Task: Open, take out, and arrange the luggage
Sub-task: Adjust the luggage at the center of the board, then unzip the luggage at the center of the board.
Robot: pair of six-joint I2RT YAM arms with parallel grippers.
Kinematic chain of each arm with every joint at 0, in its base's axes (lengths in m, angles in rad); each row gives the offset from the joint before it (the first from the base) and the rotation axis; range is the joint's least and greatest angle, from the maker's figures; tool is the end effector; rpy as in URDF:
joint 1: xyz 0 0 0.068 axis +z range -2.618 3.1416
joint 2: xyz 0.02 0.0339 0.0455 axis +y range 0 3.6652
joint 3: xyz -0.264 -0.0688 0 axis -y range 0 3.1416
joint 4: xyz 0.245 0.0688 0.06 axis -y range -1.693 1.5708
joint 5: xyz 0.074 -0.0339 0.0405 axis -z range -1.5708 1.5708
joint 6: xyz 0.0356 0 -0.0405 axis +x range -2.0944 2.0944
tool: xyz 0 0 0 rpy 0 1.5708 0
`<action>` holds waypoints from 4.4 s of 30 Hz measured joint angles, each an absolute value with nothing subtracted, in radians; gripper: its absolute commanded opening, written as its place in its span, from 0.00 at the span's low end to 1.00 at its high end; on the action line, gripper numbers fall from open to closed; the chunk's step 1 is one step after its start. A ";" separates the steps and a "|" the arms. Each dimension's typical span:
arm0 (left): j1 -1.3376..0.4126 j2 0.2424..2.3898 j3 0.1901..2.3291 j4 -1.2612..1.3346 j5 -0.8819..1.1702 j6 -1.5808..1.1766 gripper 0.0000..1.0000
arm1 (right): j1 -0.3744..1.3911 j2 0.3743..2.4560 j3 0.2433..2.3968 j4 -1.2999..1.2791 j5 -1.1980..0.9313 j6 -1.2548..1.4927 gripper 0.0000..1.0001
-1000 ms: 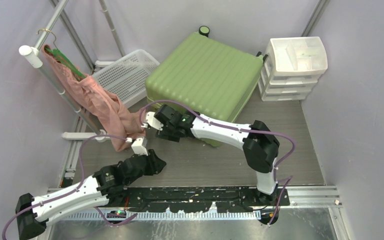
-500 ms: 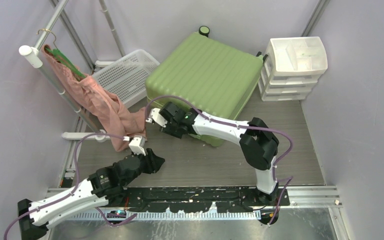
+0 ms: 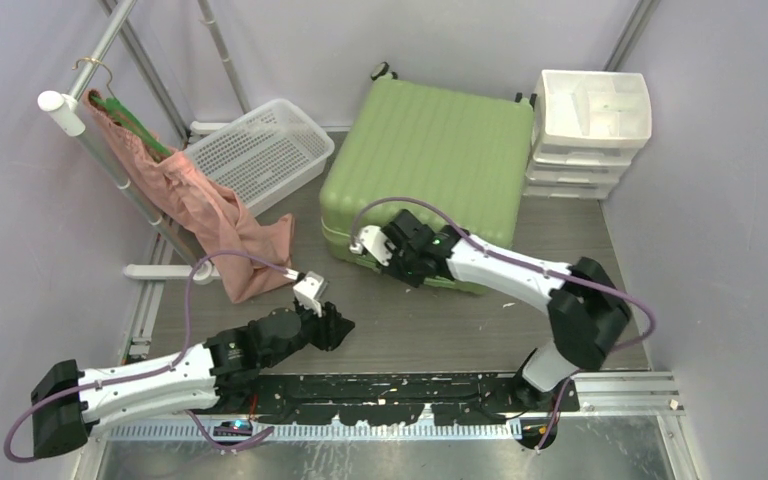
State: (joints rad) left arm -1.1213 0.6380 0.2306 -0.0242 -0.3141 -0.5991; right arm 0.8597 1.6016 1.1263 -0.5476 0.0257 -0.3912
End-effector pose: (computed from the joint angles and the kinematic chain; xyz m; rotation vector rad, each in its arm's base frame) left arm 0.0771 -0.1345 0.1836 0.3298 2.0432 -0.7868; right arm 0.2164 0.2498 0.2251 -1.5143 2.1129 0.1371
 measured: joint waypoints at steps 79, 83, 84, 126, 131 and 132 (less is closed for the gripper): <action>-1.296 1.451 0.274 0.995 -0.690 -0.432 0.35 | 0.784 1.156 0.791 -0.753 -0.189 -0.562 0.05; -1.296 1.450 0.272 1.007 -0.685 -0.410 0.33 | 0.784 1.156 0.791 -0.753 -0.189 -0.562 0.05; -1.296 1.446 0.272 1.007 -0.683 -0.405 0.32 | 0.784 1.157 0.791 -0.753 -0.189 -0.562 0.05; -1.320 1.344 0.396 0.774 -0.745 -0.473 0.18 | 0.786 1.161 0.793 -0.756 -0.186 -0.561 0.05; -1.327 1.344 0.404 0.755 -0.767 -0.500 0.17 | 0.788 1.164 0.794 -0.757 -0.185 -0.561 0.05; -1.328 1.344 0.408 0.747 -0.775 -0.513 0.17 | 0.788 1.165 0.795 -0.757 -0.185 -0.561 0.05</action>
